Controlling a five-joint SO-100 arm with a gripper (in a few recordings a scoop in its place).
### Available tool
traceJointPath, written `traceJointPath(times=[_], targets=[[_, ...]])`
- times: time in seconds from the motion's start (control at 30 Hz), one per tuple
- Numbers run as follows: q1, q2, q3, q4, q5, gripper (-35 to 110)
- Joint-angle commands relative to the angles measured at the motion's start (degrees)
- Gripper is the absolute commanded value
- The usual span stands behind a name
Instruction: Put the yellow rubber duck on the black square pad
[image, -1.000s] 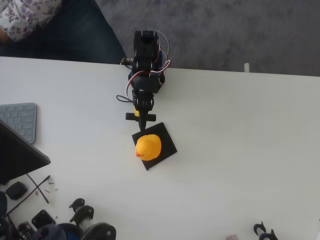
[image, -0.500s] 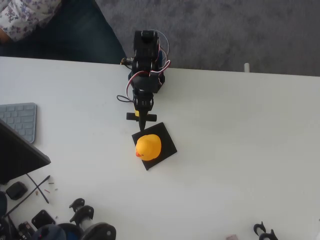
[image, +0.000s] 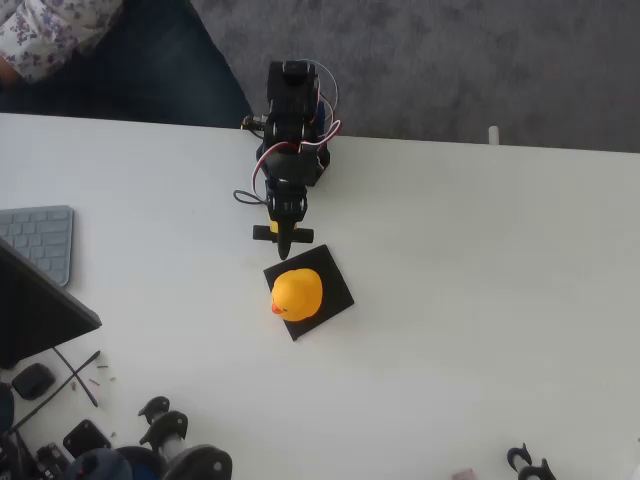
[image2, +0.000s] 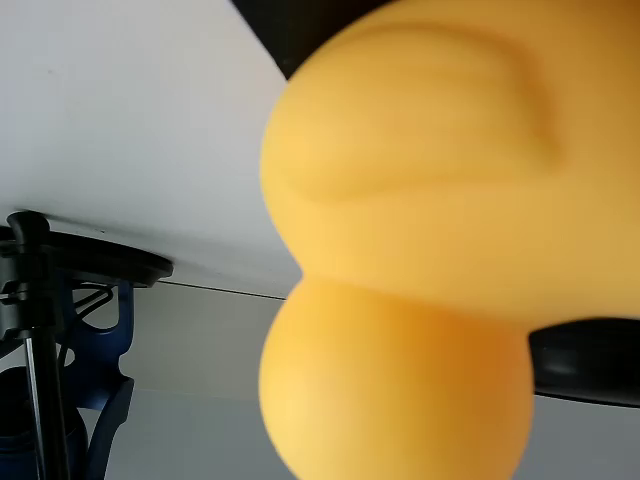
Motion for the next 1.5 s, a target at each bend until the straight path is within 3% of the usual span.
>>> traceJointPath(times=[0.0,0.33,1.47], targets=[[-0.62,1.23,0.70,0.97,-0.09,3],[-0.70,1.23,-0.09,5.80,-0.09,3],[-0.62,1.23,-0.09,5.45,0.00,3]])
